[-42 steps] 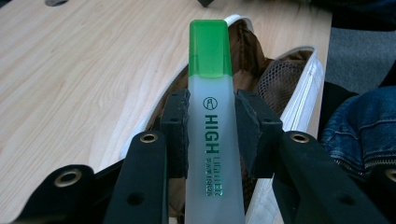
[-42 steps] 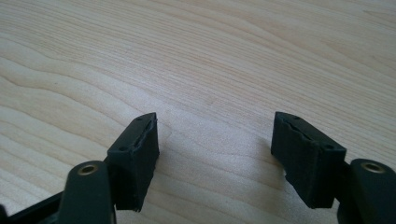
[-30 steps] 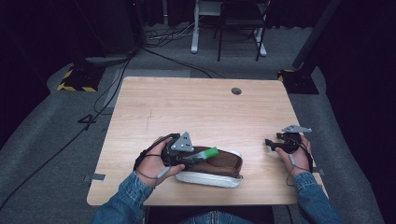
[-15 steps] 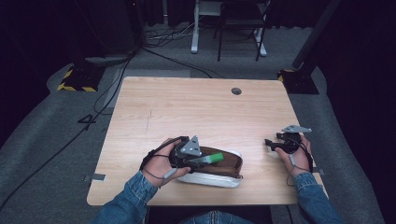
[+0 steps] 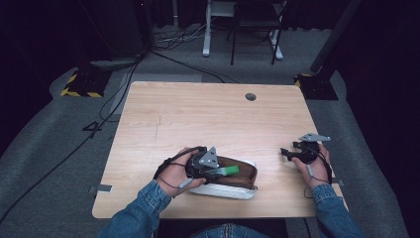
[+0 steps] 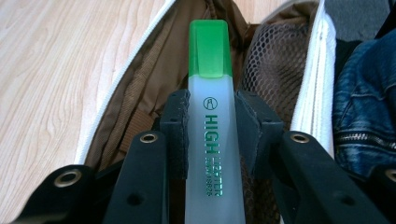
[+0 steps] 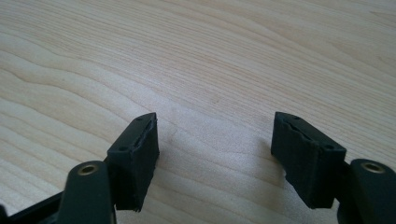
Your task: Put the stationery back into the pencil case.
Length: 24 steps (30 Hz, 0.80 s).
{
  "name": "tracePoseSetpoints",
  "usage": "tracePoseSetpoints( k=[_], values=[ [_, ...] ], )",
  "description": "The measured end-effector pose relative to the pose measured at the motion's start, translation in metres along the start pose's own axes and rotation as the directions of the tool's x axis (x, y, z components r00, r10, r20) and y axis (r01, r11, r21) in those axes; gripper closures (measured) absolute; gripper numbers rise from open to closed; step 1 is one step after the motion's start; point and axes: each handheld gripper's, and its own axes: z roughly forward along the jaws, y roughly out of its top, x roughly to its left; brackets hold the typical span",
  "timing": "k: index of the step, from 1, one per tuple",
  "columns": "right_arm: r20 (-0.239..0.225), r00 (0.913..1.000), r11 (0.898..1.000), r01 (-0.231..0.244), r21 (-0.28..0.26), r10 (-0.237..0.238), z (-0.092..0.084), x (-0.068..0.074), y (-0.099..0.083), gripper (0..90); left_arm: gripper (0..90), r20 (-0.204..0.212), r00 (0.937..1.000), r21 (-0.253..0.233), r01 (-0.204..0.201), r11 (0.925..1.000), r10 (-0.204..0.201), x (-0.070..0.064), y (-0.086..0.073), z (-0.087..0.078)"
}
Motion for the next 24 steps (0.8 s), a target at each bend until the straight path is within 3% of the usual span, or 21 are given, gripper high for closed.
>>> tracePoseSetpoints(
  k=[5, 7, 11, 17, 24],
  values=[
    [-0.002, 1.0000, 1.000, -0.001, -0.001, 0.001, 0.000, 0.000, 0.000, 32.2, 65.7, 0.020, 0.9979, -0.014, -0.061, 0.9981, 0.061, 0.000, 0.000, 0.007],
    [-0.002, 1.0000, 1.000, -0.001, -0.001, 0.001, 0.000, 0.000, 0.000, 32.2, 53.0, 0.014, 0.9988, -0.041, -0.047, 0.9980, 0.048, 0.001, 0.000, 0.009],
    [-0.002, 1.0000, 1.000, -0.001, -0.001, 0.001, 0.000, 0.000, 0.000, 32.2, 47.4, -0.006, 0.9992, -0.057, -0.040, 0.9976, 0.040, 0.002, 0.000, 0.007],
    [-0.002, 1.0000, 1.000, -0.001, -0.001, 0.001, 0.000, 0.000, 0.000, 32.2, 38.6, -0.062, 0.9973, -0.118, 0.032, 0.9925, -0.039, 0.008, -0.008, -0.009],
    [-0.003, 1.0000, 1.000, -0.001, -0.001, 0.001, 0.000, 0.000, 0.000, 32.2, 31.0, -0.117, 0.9831, -0.182, 0.118, 0.9762, -0.140, 0.016, -0.022, -0.032]
  ],
)
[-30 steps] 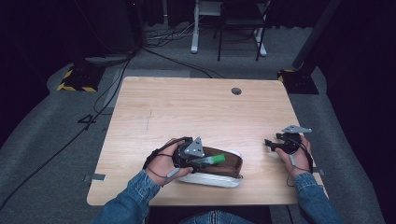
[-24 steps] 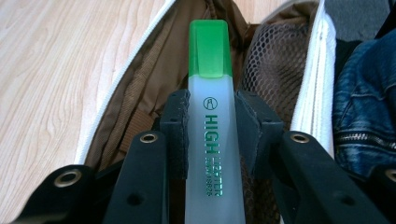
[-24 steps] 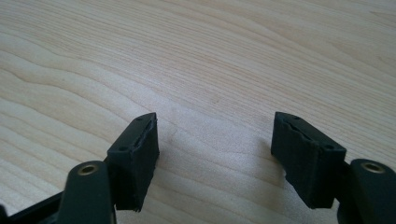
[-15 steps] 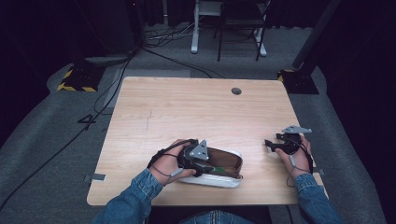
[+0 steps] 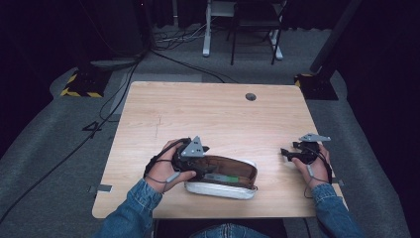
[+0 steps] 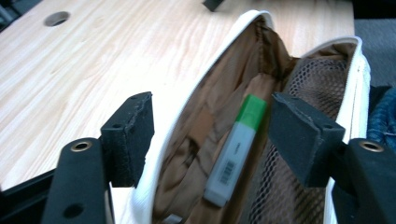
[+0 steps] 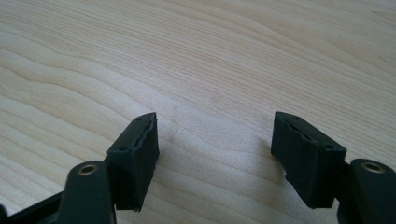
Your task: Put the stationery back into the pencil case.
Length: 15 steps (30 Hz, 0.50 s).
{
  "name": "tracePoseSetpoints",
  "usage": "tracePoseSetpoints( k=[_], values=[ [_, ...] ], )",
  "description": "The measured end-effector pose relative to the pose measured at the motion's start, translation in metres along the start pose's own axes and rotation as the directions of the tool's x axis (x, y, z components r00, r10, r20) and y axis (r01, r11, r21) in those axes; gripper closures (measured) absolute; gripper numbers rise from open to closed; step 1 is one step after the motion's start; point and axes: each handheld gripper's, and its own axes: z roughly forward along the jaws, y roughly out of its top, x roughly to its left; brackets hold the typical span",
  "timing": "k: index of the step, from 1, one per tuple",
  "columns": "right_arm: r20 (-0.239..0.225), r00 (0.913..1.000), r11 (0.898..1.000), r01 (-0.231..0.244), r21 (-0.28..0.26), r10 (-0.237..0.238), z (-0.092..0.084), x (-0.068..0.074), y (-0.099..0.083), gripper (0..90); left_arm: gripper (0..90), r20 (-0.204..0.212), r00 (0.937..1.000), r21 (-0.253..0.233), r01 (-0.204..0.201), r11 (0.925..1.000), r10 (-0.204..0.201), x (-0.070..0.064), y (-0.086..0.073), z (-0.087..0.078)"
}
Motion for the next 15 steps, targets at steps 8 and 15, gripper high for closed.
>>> tracePoseSetpoints(
  k=[8, 15],
  values=[
    [-0.001, 1.0000, 1.000, 0.002, 0.002, -0.002, 0.000, 0.000, 0.001, 32.1, 26.6, -0.070, 0.9939, -0.013, 0.085, 0.9963, -0.085, 0.011, -0.012, -0.022],
    [-0.001, 1.0000, 1.000, 0.004, 0.000, -0.004, 0.002, 0.001, 0.002, 32.1, 23.0, -0.184, 0.9674, -0.007, 0.176, 0.9844, -0.174, 0.031, -0.029, -0.038]
  ],
)
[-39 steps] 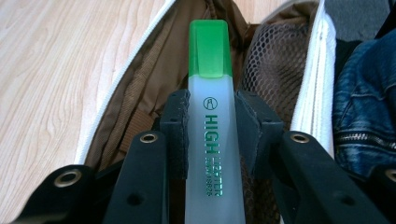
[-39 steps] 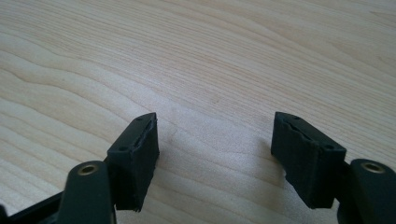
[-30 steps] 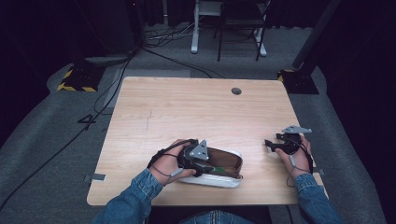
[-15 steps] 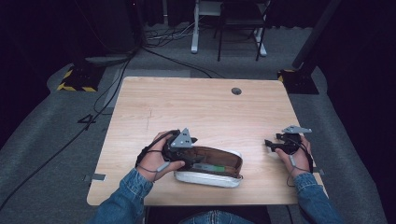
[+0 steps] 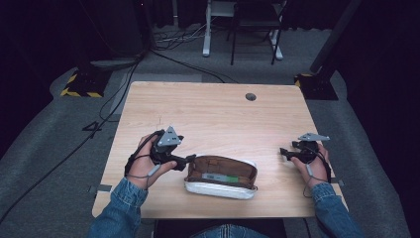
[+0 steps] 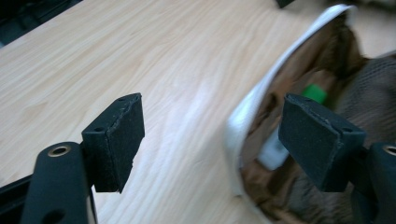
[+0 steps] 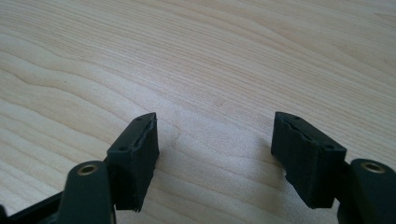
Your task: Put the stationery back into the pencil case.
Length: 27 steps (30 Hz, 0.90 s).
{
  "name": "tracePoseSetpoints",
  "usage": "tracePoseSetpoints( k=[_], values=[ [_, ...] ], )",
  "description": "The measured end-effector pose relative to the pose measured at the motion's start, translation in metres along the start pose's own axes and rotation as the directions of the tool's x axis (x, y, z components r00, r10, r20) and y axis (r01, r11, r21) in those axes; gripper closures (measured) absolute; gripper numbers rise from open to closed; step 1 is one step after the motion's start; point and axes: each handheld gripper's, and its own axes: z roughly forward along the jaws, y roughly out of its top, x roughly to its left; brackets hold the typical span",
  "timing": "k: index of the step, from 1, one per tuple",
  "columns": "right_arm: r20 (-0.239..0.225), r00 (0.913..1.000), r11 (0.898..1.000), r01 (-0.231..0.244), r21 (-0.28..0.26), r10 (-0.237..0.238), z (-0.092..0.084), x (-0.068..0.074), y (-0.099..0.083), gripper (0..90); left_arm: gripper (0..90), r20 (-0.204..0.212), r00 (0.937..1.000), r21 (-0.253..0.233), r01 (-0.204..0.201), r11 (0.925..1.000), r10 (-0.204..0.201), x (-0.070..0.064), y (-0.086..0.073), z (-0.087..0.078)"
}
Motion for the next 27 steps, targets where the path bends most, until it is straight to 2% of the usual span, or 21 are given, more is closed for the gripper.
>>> tracePoseSetpoints(
  k=[1, 3, 10, 12, 14, 16, 19, 21, 22, 23, 24, 27],
  values=[
    [0.000, 1.0000, 1.000, 0.000, 0.000, 0.000, 0.000, 0.000, 0.000, 32.1, 22.9, 0.000, 1.0000, 0.000, 0.000, 1.0000, 0.000, 0.000, 0.000, 0.000],
    [-0.004, 1.0000, 1.000, 0.003, -0.001, -0.003, 0.000, 0.000, 0.000, 32.1, 22.8, -0.020, 0.9995, 0.013, 0.025, 0.9996, -0.025, 0.009, -0.006, 0.001],
    [-0.005, 1.0000, 1.000, 0.003, 0.000, -0.003, 0.000, 0.000, 0.000, 32.1, 22.2, -0.063, 0.9958, 0.045, 0.070, 0.9966, -0.067, 0.028, -0.021, 0.003],
    [-0.005, 1.0000, 1.000, 0.004, 0.000, -0.004, 0.000, 0.000, 0.000, 32.1, 21.8, -0.084, 0.9919, 0.074, 0.102, 0.9921, -0.095, 0.034, -0.027, 0.005],
    [-0.004, 1.0000, 1.000, 0.004, -0.001, -0.004, 0.000, 0.000, 0.000, 32.1, 22.1, -0.127, 0.9861, 0.110, 0.122, 0.9864, -0.107, 0.040, -0.034, 0.006],
    [-0.005, 1.0000, 1.000, 0.003, 0.000, -0.003, 0.000, 0.000, 0.000, 32.1, 22.2, -0.138, 0.9812, 0.123, 0.152, 0.9807, -0.135, 0.045, -0.040, 0.007],
    [-0.008, 1.0000, 1.000, 0.005, 0.001, -0.005, 0.000, 0.000, 0.000, 32.1, 22.2, -0.149, 0.9776, 0.129, 0.168, 0.9773, -0.149, 0.050, -0.045, 0.007],
    [-0.008, 1.0000, 1.000, 0.004, 0.001, -0.004, 0.001, 0.000, 0.001, 32.0, 22.3, -0.170, 0.9718, 0.147, 0.189, 0.9709, -0.163, 0.056, -0.051, 0.008],
    [-0.008, 1.0000, 1.000, 0.004, 0.001, -0.004, 0.001, 0.000, 0.001, 32.0, 22.3, -0.170, 0.9718, 0.147, 0.189, 0.9709, -0.163, 0.056, -0.051, 0.008],
    [-0.007, 1.0000, 1.000, 0.004, 0.000, -0.004, 0.001, 0.000, 0.001, 32.0, 22.3, -0.180, 0.9691, 0.155, 0.198, 0.9680, -0.169, 0.058, -0.054, 0.009],
    [-0.007, 1.0000, 1.000, 0.003, -0.001, -0.003, 0.001, 0.000, 0.001, 32.0, 23.4, -0.196, 0.9640, 0.175, 0.215, 0.9609, -0.180, 0.062, -0.061, 0.010],
    [-0.008, 1.0000, 1.000, 0.004, 0.000, -0.004, 0.001, 0.000, 0.001, 32.0, 24.8, -0.212, 0.9565, 0.183, 0.240, 0.9534, -0.200, 0.068, -0.069, 0.012]
  ],
)
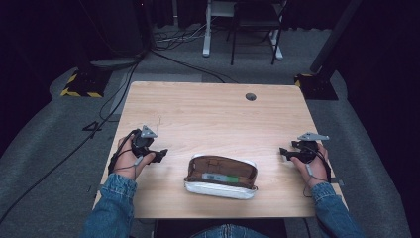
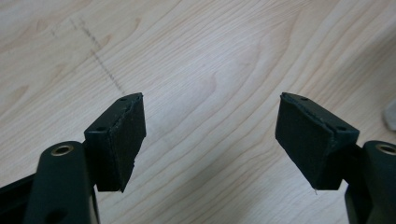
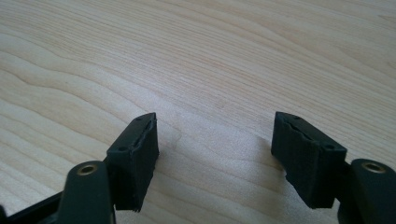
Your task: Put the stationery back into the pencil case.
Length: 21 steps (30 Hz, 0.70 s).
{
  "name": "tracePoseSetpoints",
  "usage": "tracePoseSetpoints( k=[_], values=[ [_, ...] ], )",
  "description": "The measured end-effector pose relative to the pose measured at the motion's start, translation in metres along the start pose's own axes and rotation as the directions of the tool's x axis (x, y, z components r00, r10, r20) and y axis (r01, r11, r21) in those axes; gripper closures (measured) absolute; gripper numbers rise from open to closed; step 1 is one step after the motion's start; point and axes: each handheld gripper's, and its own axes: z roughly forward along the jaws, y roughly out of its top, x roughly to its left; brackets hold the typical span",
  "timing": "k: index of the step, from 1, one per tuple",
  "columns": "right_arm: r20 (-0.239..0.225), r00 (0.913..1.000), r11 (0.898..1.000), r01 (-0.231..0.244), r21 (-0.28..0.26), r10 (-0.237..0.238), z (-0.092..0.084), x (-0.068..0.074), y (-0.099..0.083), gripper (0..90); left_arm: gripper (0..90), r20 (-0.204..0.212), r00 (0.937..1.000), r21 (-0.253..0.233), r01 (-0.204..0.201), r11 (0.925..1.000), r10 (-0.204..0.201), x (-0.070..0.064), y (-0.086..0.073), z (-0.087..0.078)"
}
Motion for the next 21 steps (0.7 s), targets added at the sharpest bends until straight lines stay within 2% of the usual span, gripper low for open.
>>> tracePoseSetpoints(
  k=[1, 3, 5, 6, 10, 17, 21],
  values=[
    [0.000, 1.0000, 1.000, 0.000, 0.000, 0.000, 0.000, 0.000, 0.000, 32.0, 24.8, 0.000, 1.0000, 0.000, 0.000, 1.0000, 0.000, 0.000, 0.000, 0.000],
    [0.000, 1.0000, 1.000, 0.000, 0.000, 0.000, 0.000, 0.000, 0.000, 32.0, 23.6, -0.017, 0.9995, 0.001, 0.028, 0.9996, -0.028, 0.005, -0.006, 0.005],
    [0.000, 1.0000, 1.000, 0.001, 0.000, -0.001, 0.000, 0.000, 0.000, 32.0, 23.0, -0.019, 0.9994, 0.006, 0.029, 0.9996, -0.029, 0.008, -0.008, 0.007],
    [0.000, 1.0000, 1.000, 0.000, 0.000, 0.000, 0.000, 0.000, 0.000, 32.0, 22.8, -0.030, 0.9992, 0.037, 0.028, 0.9989, -0.027, 0.010, -0.011, 0.010],
    [0.000, 1.0000, 1.000, 0.000, 0.000, 0.000, 0.000, 0.000, 0.000, 32.0, 21.7, -0.043, 0.9987, 0.063, 0.030, 0.9976, -0.027, 0.013, -0.016, 0.014],
    [0.000, 1.0000, 1.000, 0.000, 0.000, 0.000, 0.000, 0.000, 0.000, 31.9, 19.3, -0.037, 0.9979, 0.063, 0.055, 0.9965, -0.053, 0.019, -0.023, 0.021],
    [0.000, 1.0000, 1.000, 0.000, 0.000, 0.000, 0.000, 0.000, 0.000, 32.0, 17.2, -0.043, 0.9951, 0.067, 0.092, 0.9935, -0.089, 0.021, -0.027, 0.026]
  ],
)
